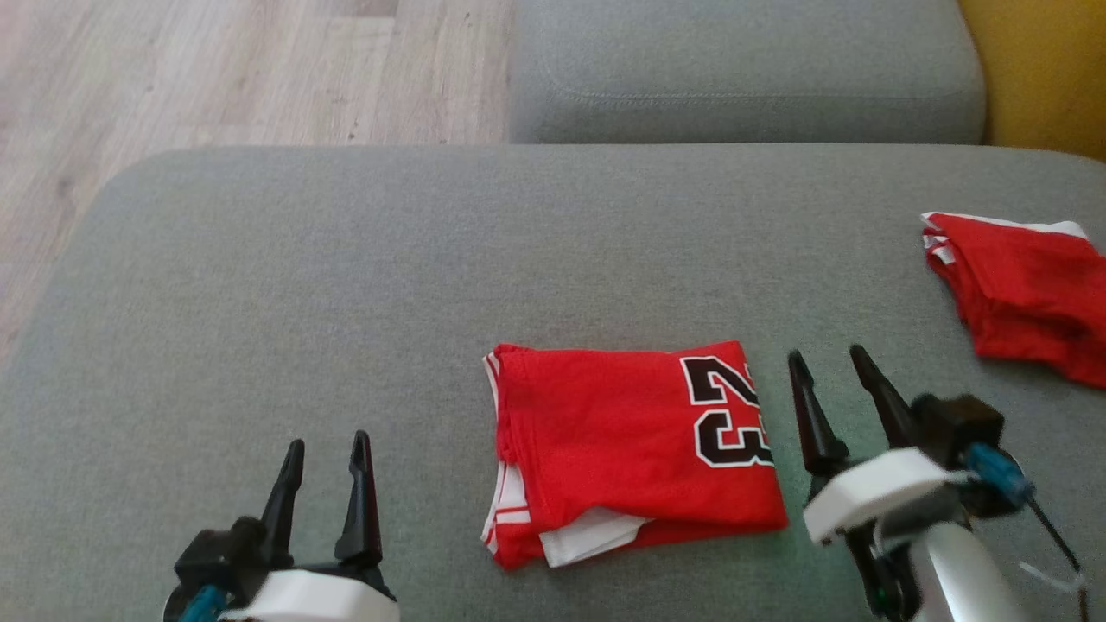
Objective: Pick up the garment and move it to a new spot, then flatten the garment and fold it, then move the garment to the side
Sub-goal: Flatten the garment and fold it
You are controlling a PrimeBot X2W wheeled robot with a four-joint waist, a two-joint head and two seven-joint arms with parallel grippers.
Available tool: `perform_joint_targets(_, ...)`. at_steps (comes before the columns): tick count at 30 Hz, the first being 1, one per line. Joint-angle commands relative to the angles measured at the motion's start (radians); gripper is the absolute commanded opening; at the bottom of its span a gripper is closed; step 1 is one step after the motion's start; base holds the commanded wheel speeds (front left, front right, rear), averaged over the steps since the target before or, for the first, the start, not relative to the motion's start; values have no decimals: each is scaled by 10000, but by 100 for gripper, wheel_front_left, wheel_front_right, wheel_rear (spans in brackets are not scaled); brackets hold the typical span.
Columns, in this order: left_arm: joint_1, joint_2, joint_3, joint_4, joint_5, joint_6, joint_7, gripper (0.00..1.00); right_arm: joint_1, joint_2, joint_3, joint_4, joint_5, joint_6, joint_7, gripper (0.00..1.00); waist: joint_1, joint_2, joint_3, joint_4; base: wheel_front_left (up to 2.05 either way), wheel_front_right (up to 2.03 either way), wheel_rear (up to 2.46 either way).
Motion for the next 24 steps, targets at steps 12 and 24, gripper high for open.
perform_joint_targets(12, -100, -101, 411, 135, -47, -180, -284, 100, 1437, 124, -726, -1601, -461, 65, -112, 100, 0, -1, -461, -274, 0, 0, 0)
perform_joint_targets(24, 159, -50, 517, 423, -127, -252, -323, 100, 1601, 124, -617, -1542, -361, 65, -67, 100, 0, -1, -513, -364, 0, 0, 0)
